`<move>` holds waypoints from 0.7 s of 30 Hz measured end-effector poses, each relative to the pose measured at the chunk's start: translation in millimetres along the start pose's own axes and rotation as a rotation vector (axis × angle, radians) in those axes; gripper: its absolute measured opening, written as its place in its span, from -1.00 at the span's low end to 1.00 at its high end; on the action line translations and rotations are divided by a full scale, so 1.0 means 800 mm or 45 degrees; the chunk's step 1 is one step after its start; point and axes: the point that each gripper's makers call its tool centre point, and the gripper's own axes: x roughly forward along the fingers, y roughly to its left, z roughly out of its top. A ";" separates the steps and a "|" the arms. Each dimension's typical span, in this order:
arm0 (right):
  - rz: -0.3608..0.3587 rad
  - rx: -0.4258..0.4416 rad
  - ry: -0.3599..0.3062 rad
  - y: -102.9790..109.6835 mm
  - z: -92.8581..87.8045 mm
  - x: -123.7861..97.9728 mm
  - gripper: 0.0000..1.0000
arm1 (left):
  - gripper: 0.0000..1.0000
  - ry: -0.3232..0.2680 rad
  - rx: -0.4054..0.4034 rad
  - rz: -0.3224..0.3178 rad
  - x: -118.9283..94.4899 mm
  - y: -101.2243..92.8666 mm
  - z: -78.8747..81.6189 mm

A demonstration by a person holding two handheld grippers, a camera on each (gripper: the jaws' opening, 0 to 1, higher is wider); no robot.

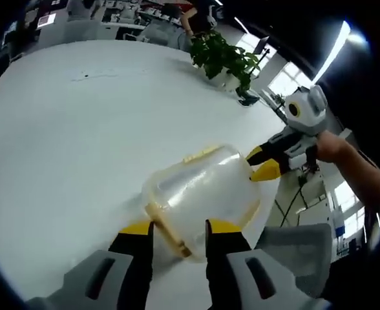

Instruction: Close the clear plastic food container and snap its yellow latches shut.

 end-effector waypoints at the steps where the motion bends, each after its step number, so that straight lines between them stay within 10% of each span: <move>1: -0.005 -0.016 0.007 -0.002 0.001 0.001 -0.51 | -0.40 -0.001 0.018 0.008 0.000 0.000 0.001; 13: -0.105 -0.300 0.028 -0.005 0.010 -0.003 -0.48 | -0.37 -0.042 0.428 0.165 -0.010 0.002 0.015; 21: -0.107 -0.365 -0.025 -0.006 0.019 -0.012 -0.52 | -0.33 -0.104 0.606 0.072 -0.022 -0.022 0.040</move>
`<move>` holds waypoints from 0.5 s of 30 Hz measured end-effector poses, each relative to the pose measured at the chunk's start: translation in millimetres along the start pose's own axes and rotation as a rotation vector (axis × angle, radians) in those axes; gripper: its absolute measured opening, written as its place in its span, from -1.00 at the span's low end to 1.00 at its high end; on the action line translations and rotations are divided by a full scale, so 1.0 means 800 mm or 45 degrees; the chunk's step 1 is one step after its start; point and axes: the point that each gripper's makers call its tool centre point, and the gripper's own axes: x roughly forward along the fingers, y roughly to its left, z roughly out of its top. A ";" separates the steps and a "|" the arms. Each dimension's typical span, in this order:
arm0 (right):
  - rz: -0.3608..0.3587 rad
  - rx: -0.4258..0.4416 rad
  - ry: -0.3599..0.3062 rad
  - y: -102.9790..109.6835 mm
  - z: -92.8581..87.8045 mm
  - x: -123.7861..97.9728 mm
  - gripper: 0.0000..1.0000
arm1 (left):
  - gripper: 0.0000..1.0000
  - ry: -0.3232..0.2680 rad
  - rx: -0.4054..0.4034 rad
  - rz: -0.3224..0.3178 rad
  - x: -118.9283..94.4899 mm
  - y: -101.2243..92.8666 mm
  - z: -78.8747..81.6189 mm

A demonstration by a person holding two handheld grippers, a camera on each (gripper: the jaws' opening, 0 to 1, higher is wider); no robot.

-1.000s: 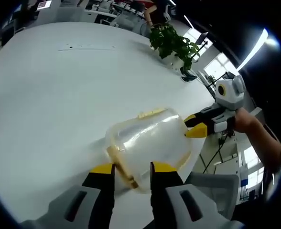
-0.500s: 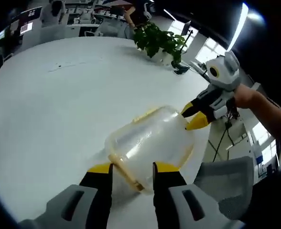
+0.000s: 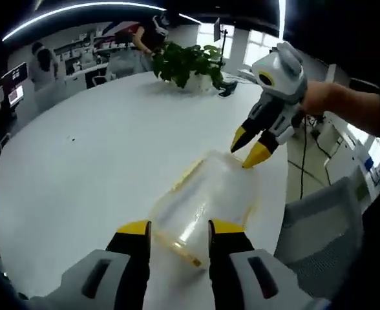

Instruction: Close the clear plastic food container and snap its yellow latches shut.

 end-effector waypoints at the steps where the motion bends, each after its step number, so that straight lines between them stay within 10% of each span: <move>1: -0.001 -0.014 -0.013 0.000 0.003 -0.001 -0.52 | -0.38 -0.011 0.045 -0.031 0.001 -0.006 0.004; 15: 0.164 -0.404 -0.139 0.048 0.035 0.016 -0.42 | -0.45 -0.056 0.374 -0.180 0.014 -0.037 0.028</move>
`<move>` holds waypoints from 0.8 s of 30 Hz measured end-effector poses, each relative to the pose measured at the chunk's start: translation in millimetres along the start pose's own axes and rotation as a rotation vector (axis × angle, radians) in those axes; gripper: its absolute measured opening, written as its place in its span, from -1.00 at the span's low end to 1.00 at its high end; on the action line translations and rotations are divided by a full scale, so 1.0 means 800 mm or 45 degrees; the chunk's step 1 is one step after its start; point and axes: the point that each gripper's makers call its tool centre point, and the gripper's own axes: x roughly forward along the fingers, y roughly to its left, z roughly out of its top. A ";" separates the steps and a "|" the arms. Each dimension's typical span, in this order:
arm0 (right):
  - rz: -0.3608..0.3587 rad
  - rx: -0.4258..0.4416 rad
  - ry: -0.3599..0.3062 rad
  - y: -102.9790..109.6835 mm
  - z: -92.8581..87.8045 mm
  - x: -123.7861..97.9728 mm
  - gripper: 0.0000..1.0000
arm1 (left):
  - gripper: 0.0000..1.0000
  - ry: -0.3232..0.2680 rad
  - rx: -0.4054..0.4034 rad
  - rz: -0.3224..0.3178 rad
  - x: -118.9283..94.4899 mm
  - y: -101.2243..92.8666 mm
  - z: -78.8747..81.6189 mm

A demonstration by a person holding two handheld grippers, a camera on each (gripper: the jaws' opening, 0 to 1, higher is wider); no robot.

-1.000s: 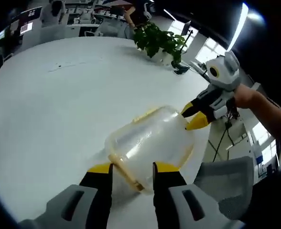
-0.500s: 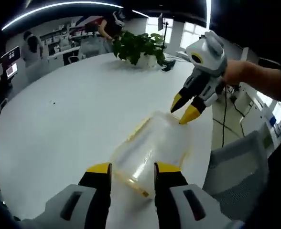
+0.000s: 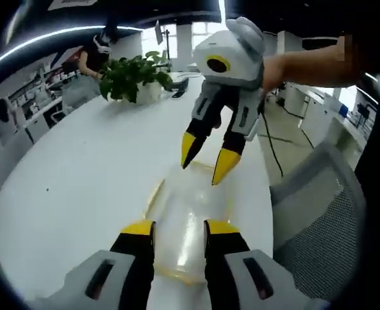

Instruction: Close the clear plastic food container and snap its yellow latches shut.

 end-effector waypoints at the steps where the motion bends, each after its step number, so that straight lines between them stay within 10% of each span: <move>1: 0.009 -0.006 0.003 0.001 0.000 0.002 -0.42 | -0.45 0.010 0.002 -0.003 0.001 -0.001 -0.001; 24: 0.066 -0.139 -0.022 -0.003 0.028 0.032 -0.36 | -0.40 0.105 0.156 -0.125 0.028 -0.030 -0.011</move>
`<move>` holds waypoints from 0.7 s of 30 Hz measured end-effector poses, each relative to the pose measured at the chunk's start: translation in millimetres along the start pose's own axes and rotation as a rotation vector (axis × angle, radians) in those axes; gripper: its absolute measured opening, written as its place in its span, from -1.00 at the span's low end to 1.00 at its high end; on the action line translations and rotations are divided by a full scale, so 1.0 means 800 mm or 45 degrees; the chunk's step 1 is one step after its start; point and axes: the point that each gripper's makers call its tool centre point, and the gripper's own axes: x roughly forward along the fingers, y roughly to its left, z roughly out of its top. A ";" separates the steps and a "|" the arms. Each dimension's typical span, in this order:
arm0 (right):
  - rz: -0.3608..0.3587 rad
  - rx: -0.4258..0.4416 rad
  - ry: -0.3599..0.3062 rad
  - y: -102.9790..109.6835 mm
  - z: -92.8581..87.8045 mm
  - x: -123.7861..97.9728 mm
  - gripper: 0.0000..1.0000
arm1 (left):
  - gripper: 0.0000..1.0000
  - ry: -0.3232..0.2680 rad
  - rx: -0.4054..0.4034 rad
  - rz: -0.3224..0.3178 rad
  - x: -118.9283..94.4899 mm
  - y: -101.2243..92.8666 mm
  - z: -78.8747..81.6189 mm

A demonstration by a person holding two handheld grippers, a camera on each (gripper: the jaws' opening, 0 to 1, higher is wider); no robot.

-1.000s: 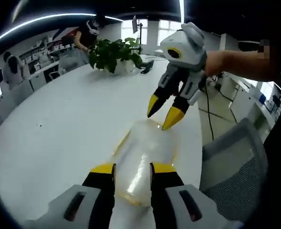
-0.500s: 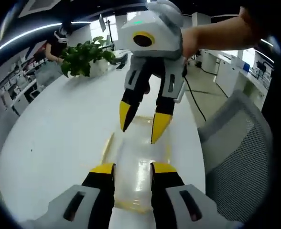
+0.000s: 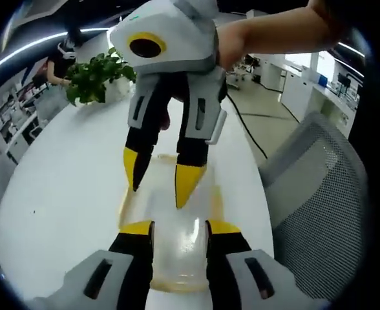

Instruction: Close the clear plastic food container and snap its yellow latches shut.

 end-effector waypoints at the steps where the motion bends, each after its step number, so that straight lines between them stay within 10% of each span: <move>1: -0.002 0.003 0.003 -0.002 0.001 0.001 -0.36 | -0.40 0.004 0.001 -0.001 0.000 -0.001 0.000; 9: -0.035 0.264 -0.006 -0.034 0.004 0.009 -0.21 | -0.30 0.036 0.021 0.014 0.004 -0.015 -0.002; 21: 0.098 0.299 0.064 -0.031 -0.006 0.006 -0.18 | 0.02 0.051 0.060 0.152 0.007 -0.016 -0.004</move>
